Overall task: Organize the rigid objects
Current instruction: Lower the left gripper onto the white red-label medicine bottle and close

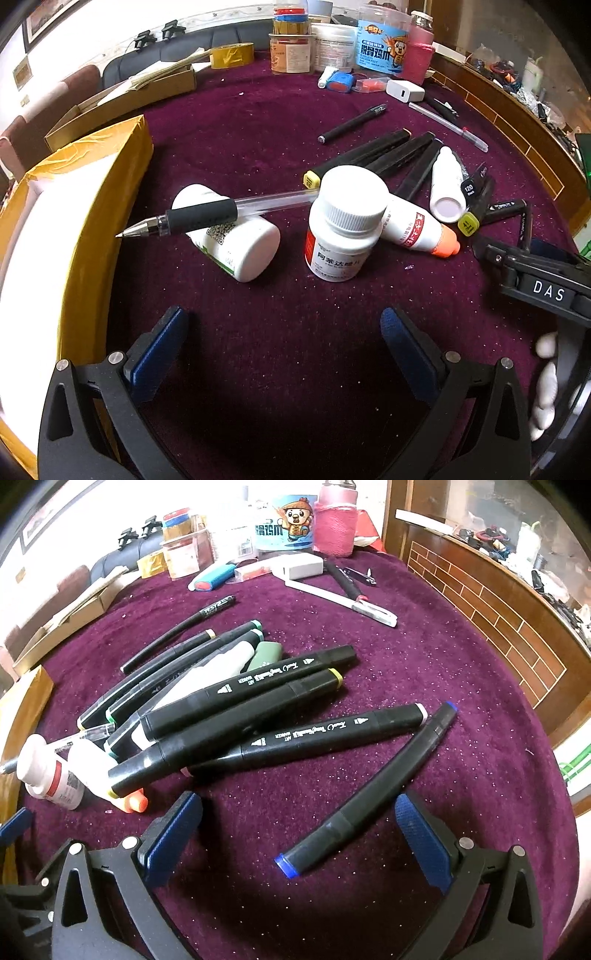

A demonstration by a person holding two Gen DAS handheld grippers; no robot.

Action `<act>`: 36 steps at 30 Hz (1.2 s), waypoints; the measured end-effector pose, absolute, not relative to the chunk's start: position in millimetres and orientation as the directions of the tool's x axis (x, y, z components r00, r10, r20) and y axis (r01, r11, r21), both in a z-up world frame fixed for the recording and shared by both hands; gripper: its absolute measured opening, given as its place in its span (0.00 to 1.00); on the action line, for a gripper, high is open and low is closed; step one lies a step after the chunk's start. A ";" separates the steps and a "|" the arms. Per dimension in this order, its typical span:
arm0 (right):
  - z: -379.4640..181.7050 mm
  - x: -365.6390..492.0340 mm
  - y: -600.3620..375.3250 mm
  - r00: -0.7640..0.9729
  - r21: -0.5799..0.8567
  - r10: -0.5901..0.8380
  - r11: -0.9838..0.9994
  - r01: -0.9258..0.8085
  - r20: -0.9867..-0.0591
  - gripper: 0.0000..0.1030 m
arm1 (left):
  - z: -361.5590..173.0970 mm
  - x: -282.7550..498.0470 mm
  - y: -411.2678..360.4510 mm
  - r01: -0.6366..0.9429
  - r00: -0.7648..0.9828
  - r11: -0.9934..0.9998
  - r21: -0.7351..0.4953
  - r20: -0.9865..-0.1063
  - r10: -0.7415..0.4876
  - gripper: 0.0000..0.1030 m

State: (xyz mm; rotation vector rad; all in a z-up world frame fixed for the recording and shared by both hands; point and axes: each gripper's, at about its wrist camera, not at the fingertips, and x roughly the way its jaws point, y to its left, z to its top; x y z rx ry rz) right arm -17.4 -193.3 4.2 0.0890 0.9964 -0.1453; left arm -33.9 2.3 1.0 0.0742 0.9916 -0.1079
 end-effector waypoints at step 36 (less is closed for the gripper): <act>30.8 -56.8 -224.1 0.737 0.153 -0.136 0.938 0.311 -0.662 0.92 | 43.2 -6.7 -2.1 0.322 0.612 0.942 -0.094 -0.738 -0.283 0.24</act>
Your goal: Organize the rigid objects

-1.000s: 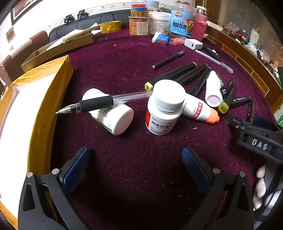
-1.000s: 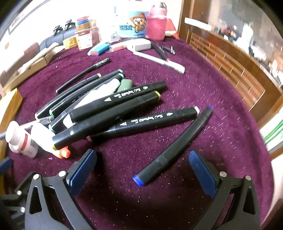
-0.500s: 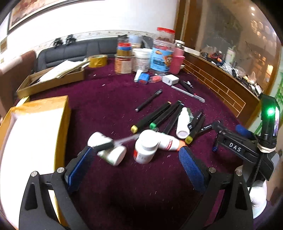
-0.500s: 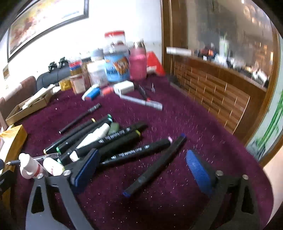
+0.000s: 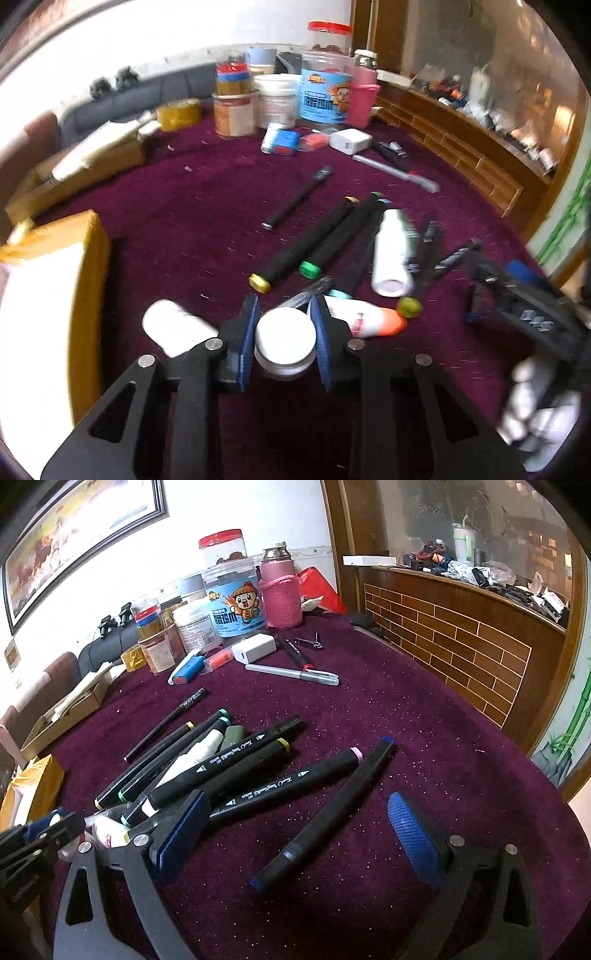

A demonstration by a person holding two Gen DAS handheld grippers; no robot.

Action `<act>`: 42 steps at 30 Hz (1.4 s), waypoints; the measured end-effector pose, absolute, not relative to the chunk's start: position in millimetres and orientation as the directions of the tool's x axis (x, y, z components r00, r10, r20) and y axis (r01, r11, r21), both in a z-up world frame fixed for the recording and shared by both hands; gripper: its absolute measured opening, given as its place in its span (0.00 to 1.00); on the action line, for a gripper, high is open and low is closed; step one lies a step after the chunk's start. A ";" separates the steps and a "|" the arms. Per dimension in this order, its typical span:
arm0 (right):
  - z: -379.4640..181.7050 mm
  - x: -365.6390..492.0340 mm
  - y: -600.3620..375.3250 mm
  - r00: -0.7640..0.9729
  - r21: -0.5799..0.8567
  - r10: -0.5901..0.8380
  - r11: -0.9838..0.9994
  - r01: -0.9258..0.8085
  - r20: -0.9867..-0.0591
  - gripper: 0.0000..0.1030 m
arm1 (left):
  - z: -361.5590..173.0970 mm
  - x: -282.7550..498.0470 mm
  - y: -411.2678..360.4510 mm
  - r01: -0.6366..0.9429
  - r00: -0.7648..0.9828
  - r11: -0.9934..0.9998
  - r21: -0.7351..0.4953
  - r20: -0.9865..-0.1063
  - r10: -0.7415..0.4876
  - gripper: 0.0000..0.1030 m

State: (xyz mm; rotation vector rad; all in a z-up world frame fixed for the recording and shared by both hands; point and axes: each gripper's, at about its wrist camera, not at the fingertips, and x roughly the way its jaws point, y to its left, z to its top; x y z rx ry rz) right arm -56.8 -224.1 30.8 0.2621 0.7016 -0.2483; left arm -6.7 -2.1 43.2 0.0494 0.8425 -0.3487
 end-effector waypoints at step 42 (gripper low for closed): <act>91.2 -49.7 -138.3 0.752 0.147 0.178 0.983 -0.108 -0.634 0.91 | 55.2 -113.6 77.7 0.296 0.597 0.892 -0.343 -0.662 -0.452 0.33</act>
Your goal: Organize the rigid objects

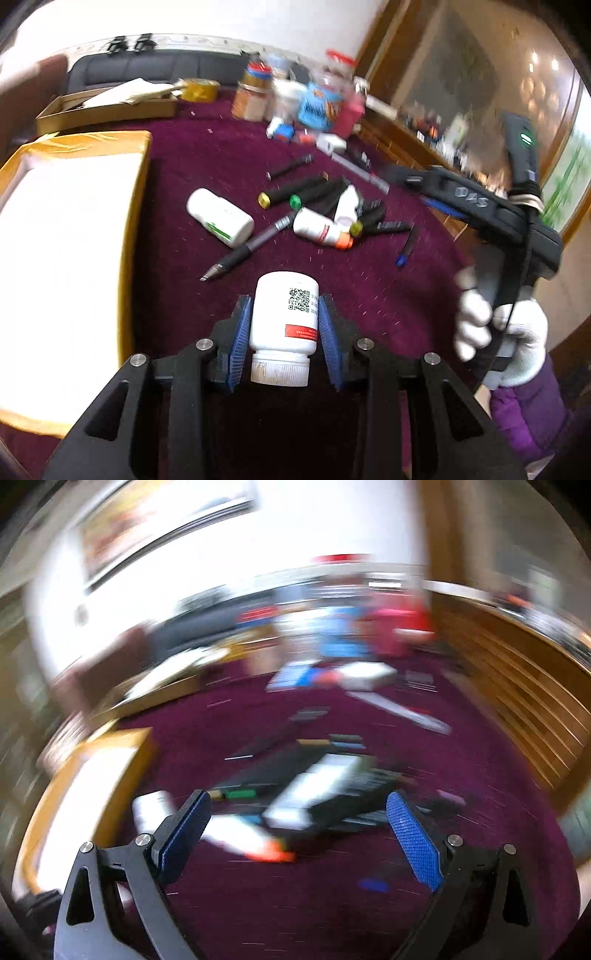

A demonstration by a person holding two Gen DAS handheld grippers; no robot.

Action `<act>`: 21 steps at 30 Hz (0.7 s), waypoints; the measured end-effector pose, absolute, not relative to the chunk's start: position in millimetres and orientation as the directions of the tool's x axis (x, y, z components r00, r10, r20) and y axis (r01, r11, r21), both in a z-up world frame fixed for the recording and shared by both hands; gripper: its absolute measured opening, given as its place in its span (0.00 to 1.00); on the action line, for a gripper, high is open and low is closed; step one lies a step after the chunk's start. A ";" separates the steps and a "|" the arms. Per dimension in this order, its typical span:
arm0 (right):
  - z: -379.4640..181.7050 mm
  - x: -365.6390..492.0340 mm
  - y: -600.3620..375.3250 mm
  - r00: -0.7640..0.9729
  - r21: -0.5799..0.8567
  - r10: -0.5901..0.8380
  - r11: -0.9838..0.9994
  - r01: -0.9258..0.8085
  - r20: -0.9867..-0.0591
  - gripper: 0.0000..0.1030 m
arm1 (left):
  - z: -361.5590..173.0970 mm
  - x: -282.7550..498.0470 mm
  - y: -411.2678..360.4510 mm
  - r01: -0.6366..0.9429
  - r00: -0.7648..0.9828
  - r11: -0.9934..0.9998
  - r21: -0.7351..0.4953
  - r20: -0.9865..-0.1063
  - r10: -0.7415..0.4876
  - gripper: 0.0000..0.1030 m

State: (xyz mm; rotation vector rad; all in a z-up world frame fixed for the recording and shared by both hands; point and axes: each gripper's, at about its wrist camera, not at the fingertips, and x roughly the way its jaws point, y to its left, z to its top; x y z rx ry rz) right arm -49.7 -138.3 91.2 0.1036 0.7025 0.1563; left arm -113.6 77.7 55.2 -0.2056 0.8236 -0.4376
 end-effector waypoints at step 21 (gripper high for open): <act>82.2 28.3 -0.3 0.463 0.262 0.400 0.905 -0.334 -0.791 0.29 | 100.8 -69.8 218.8 0.122 0.720 0.917 -0.379 -0.603 -0.344 0.33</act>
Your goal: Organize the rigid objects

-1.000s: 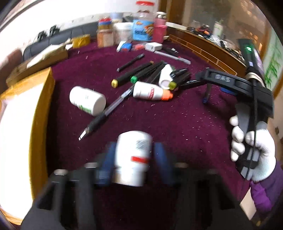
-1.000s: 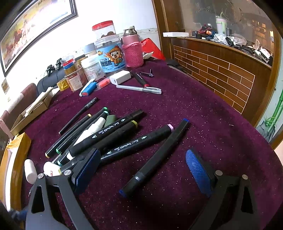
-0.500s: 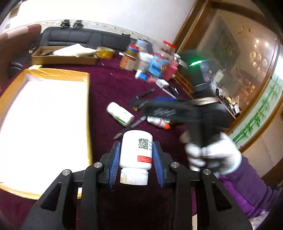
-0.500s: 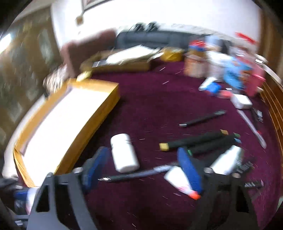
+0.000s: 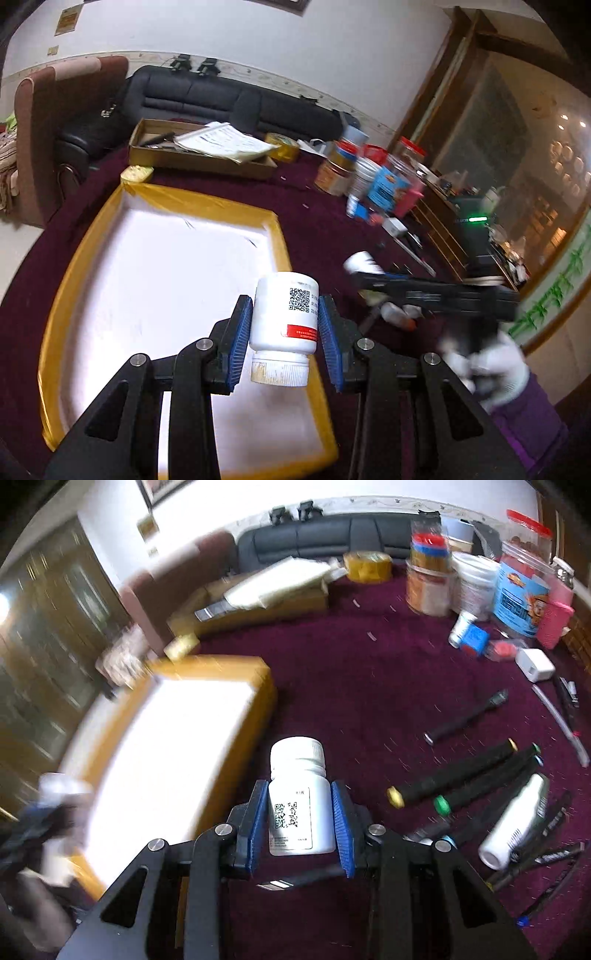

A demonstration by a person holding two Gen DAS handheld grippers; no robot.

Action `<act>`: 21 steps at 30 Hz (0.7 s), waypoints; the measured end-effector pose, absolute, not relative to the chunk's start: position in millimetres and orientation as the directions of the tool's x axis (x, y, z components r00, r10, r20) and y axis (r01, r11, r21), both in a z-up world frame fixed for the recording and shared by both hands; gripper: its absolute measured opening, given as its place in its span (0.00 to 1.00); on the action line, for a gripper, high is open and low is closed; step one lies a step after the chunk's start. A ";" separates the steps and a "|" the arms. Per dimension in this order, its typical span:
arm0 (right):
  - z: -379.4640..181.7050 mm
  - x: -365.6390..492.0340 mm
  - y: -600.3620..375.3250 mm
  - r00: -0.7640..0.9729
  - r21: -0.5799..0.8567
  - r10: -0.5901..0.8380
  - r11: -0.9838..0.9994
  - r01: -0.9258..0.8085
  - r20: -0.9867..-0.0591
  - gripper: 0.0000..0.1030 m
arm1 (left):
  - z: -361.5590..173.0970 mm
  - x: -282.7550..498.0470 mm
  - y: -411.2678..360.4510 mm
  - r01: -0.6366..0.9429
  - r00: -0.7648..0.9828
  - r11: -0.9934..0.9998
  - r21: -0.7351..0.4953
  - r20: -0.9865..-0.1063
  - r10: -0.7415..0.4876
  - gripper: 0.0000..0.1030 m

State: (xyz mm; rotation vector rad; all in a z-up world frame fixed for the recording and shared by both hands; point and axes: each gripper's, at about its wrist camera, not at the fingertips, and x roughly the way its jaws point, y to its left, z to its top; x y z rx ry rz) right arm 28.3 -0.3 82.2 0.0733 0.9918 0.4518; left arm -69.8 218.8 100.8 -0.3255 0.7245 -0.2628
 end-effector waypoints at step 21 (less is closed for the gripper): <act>57.6 91.7 90.0 0.393 0.335 0.442 0.889 -0.313 -0.806 0.37 | 16.8 44.9 259.3 -0.133 0.616 0.794 -0.594 -0.677 -0.403 0.38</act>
